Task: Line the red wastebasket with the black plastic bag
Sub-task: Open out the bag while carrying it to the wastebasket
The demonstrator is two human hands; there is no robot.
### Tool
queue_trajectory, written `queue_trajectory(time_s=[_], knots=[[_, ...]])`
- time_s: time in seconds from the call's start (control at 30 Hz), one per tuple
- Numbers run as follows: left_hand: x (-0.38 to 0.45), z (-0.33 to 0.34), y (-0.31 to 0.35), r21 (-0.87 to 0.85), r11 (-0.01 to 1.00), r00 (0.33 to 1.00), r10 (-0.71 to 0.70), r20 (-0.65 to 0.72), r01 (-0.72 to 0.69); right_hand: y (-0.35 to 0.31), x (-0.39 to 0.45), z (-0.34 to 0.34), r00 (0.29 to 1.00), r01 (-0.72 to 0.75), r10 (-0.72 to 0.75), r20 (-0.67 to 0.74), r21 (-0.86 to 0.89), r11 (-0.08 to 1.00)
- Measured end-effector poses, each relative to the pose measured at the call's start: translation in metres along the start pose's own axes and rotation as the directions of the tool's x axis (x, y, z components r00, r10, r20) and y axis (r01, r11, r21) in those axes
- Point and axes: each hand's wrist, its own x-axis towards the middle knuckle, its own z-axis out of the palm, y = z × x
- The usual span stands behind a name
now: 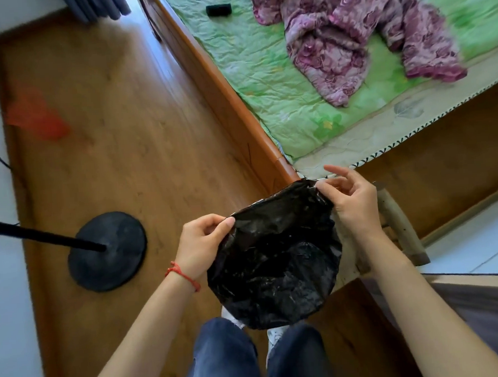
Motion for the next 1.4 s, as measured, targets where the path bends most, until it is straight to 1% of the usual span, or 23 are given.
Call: queue_trajectory(time_s=[0.13,0.2,0.3,0.43,0.57,0.77,0.87,0.93,1.03,1.17,1.3,1.4], knots=[[-0.006,-0.009,0.014,-0.199,0.978,0.997,-0.063,-0.037,0.055,-0.014,0.000,0.012,1.000,0.001,-0.003,0.025,0.086,0.996],[-0.006,-0.017,0.019,-0.294,0.952,0.994,-0.100,-0.052,0.080,-0.021,-0.002,0.018,1.000,0.013,-0.015,0.013,0.103,0.995],[-0.001,-0.030,0.025,-0.426,0.898,0.986,-0.154,-0.064,0.112,-0.026,-0.005,0.026,0.998,0.044,-0.041,-0.046,0.070,0.997],[0.010,-0.052,0.031,-0.522,0.843,0.981,-0.187,-0.061,0.128,-0.030,-0.014,0.036,0.989,0.052,-0.047,-0.139,0.034,0.998],[0.025,-0.078,0.037,-0.539,0.835,0.981,-0.182,-0.070,0.116,-0.032,-0.035,0.055,0.986,0.026,-0.024,-0.167,0.010,1.000],[0.055,-0.118,0.037,-0.581,0.807,0.984,-0.171,-0.053,0.109,-0.030,-0.065,0.112,0.993,-0.108,0.105,-0.050,-0.072,0.992],[0.069,-0.136,0.036,-0.593,0.798,0.982,-0.179,-0.062,0.108,-0.031,-0.067,0.152,0.991,-0.134,0.135,0.003,-0.095,0.986],[0.075,-0.147,0.036,-0.597,0.795,0.983,-0.172,-0.062,0.101,-0.034,-0.062,0.178,0.989,-0.134,0.140,0.046,-0.123,0.983],[0.083,-0.164,0.036,-0.601,0.794,0.984,-0.163,-0.069,0.090,-0.037,-0.052,0.212,0.988,-0.081,0.105,0.117,-0.189,0.979],[0.095,-0.188,0.035,-0.610,0.788,0.976,-0.189,-0.106,0.086,-0.037,-0.034,0.248,0.988,-0.026,0.068,0.140,-0.281,0.959],[0.108,-0.206,0.035,-0.618,0.782,0.964,-0.218,-0.154,0.078,-0.042,-0.010,0.271,0.978,-0.025,0.081,0.192,-0.280,0.960],[0.120,-0.214,0.038,-0.604,0.795,0.951,-0.228,-0.206,0.060,-0.052,0.014,0.279,0.973,-0.070,0.111,0.204,-0.197,0.978]])
